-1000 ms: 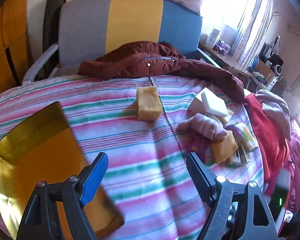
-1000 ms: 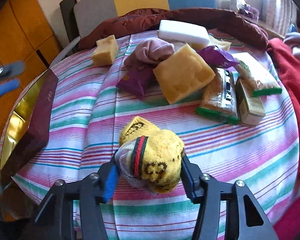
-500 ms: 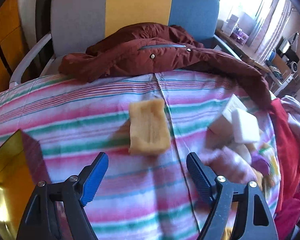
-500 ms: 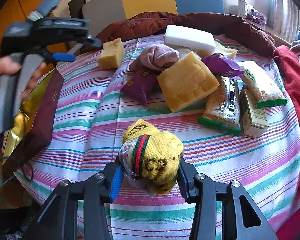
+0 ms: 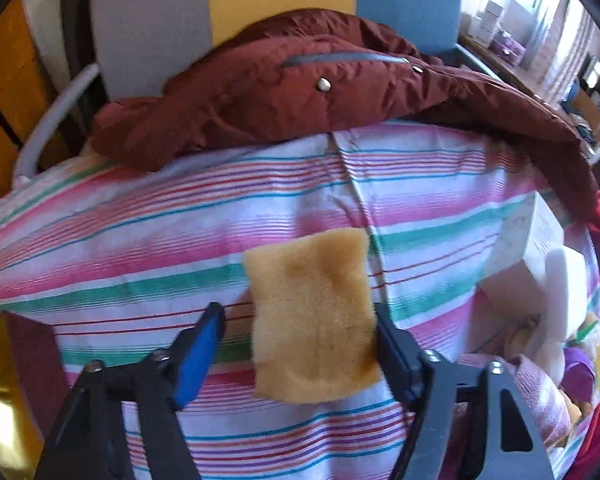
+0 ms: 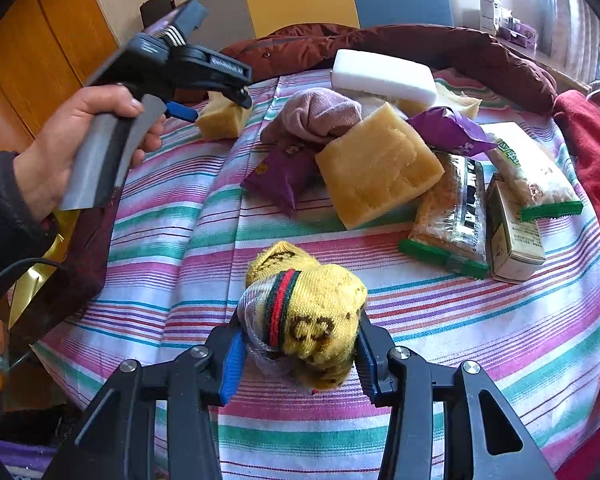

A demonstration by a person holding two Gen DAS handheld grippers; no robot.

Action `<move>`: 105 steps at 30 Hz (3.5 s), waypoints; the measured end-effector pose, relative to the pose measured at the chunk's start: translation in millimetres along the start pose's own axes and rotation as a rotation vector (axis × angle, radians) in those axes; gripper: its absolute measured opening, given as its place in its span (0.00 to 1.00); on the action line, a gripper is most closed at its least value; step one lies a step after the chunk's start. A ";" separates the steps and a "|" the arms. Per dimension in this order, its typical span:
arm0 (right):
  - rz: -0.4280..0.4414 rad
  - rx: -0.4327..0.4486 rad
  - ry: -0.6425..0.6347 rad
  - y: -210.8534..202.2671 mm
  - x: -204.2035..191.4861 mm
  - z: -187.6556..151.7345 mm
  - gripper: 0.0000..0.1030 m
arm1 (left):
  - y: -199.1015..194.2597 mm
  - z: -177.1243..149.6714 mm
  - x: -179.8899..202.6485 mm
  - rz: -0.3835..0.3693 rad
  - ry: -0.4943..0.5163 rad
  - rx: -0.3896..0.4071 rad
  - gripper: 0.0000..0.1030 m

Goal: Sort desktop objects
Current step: 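Grasp the yellow sponge with the left gripper and lift it, then carry the sponge with the left gripper into the gold tray while the right gripper drops the sock there, then move both grippers back toward the pile of items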

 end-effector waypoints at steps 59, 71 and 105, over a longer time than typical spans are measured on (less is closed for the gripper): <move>0.408 -0.055 -0.400 32.3 -293.0 93.6 0.51 | -181.4 -222.0 -286.1 0.153 -0.480 0.246 0.69; 0.413 -0.031 -0.334 25.4 -301.6 91.6 0.74 | -194.1 -240.4 -289.8 0.178 -0.504 0.277 0.79; 0.176 0.133 -0.326 -18.5 -211.8 41.2 0.89 | -222.9 -259.6 -189.7 0.156 -0.295 0.355 0.79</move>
Point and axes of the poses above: each gripper's, at about its wrist camera, not at the fingertips, and y roughly the way its jaws point, x to its right, z to its top, the point moved 1 cm from there along y, roughly the way its jaws point, and after that the axes turned 1 degree about -z, right-handed, at the moved point
